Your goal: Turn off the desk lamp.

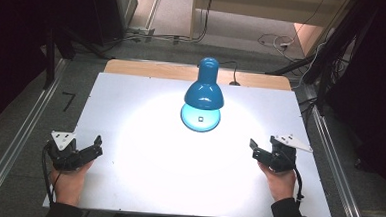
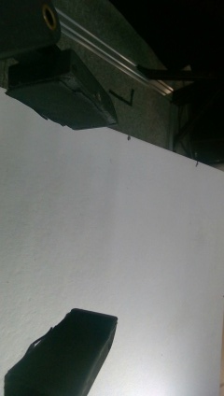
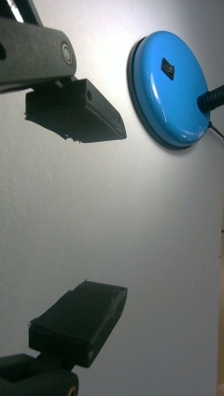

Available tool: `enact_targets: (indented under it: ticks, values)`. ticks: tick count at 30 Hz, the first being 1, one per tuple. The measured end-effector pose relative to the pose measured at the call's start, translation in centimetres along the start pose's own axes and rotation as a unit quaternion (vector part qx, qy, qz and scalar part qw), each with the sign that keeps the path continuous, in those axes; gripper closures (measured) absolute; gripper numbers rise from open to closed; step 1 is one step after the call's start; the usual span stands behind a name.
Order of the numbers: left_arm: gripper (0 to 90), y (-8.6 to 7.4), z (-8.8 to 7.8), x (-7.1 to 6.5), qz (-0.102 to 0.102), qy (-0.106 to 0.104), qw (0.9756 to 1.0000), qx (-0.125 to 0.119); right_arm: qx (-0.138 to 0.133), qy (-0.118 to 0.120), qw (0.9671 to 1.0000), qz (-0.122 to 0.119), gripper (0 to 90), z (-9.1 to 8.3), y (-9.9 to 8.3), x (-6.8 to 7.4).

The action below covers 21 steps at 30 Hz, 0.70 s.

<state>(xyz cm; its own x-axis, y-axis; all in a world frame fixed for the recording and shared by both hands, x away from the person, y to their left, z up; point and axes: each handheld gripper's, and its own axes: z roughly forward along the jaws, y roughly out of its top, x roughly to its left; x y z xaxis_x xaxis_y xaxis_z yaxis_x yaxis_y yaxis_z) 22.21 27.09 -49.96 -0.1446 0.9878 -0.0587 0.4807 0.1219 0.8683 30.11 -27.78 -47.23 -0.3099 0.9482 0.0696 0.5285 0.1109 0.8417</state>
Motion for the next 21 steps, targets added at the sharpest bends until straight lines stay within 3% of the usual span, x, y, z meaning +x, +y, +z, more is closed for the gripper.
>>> enact_targets:
  ticks: [21]
  values:
    - [6.1,0.0,-0.1,0.0,0.003,0.0,1.0,-0.001,0.004,0.018,0.9998,-0.01,16.9,1.9,1.2,2.1]
